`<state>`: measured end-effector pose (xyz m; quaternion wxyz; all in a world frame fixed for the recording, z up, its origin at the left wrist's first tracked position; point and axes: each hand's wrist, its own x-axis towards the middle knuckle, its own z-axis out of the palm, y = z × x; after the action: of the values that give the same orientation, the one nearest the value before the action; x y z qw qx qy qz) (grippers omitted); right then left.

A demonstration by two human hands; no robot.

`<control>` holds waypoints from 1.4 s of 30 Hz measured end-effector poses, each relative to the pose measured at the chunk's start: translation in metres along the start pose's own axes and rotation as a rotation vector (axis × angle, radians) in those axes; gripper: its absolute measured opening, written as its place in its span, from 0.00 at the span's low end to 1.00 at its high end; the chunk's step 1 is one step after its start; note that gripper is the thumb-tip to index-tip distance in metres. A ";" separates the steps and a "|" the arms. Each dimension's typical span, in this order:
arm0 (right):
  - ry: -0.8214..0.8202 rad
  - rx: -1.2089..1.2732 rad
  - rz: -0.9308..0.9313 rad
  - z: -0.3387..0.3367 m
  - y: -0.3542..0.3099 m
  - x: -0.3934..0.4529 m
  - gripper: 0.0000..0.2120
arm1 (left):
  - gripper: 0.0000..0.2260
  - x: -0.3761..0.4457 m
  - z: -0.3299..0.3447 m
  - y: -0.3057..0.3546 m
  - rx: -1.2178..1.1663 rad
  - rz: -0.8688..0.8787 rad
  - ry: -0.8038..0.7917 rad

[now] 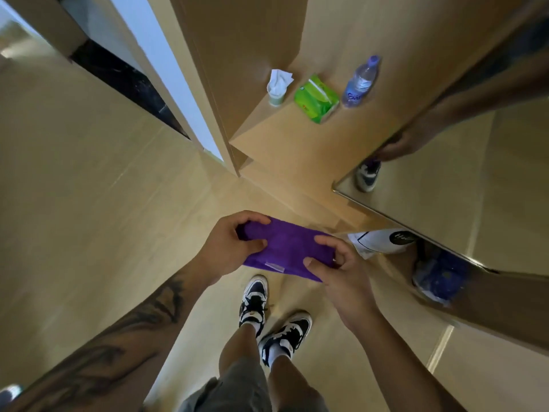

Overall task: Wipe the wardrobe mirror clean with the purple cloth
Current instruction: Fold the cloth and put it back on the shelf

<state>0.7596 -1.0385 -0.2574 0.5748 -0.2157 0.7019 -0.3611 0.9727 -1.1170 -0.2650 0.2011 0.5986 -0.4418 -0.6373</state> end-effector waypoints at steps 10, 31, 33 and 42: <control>0.018 -0.502 -0.218 0.049 0.054 0.178 0.30 | 0.19 0.164 -0.015 -0.069 0.606 0.257 0.147; 0.149 -1.114 -0.620 0.090 0.096 0.415 0.26 | 0.26 0.421 -0.031 -0.109 0.921 0.458 0.210; 0.166 -1.260 -0.599 0.089 0.096 0.415 0.26 | 0.25 0.425 -0.034 -0.112 1.031 0.447 0.198; 0.073 -1.244 -0.363 0.090 0.086 0.374 0.38 | 0.28 0.372 -0.020 -0.117 1.186 0.251 0.239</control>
<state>0.7643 -1.2752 -0.5726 0.2482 -0.6111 0.7515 0.0144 0.9484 -1.3540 -0.5743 -0.0442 0.6191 -0.7624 -0.1830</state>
